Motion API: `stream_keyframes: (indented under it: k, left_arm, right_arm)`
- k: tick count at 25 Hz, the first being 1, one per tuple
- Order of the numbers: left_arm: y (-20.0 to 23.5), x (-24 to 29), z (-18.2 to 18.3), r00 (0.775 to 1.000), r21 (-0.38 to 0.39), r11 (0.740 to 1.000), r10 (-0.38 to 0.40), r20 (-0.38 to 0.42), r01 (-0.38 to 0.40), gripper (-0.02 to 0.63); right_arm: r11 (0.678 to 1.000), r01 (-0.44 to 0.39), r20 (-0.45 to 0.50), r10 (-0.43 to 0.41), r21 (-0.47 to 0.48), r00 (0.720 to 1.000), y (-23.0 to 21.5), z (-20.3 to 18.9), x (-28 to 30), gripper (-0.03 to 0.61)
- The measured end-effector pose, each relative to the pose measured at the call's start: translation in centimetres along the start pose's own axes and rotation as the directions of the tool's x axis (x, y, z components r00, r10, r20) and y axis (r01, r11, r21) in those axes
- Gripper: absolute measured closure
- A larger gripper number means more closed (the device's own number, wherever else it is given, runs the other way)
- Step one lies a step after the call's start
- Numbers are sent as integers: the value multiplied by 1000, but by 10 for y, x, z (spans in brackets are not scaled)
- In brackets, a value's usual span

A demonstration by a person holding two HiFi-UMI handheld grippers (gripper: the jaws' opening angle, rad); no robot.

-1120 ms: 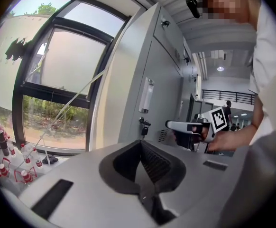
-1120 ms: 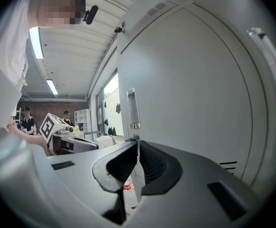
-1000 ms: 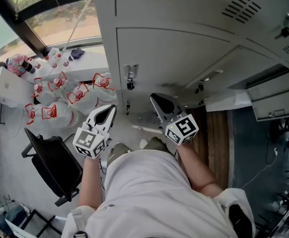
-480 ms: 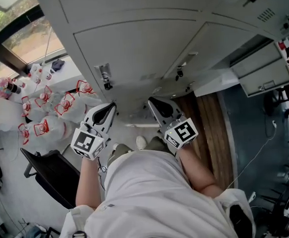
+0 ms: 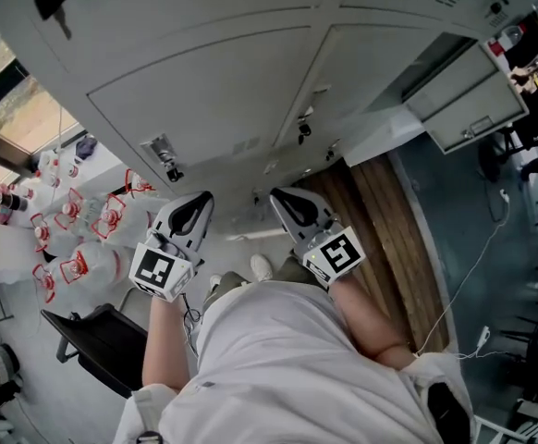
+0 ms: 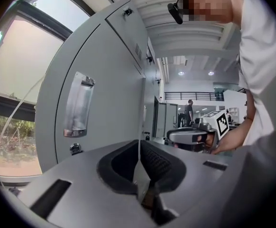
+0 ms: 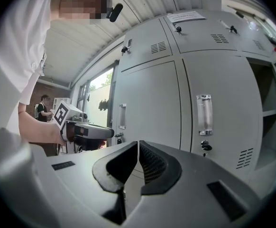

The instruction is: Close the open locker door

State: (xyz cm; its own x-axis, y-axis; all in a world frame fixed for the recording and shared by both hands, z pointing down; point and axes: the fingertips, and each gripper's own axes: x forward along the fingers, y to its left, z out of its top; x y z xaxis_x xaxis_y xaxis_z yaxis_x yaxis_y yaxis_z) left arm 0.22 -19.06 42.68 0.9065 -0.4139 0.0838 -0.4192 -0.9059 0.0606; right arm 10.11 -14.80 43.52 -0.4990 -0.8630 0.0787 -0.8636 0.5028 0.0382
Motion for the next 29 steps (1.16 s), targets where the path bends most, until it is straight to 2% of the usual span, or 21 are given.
stream_keyframes:
  k: [12,29]
  left_arm:
    - [-6,11,0,999,-7,999,-35,-7,35,611]
    - [-11,0,-6,1000,-19,1000,-12,-24,12,611]
  right_arm:
    - [999,40,8,-41,19,999,-9,0,-14,558]
    - [998,46,8,-47,48,999,-8,-3,-20,558]
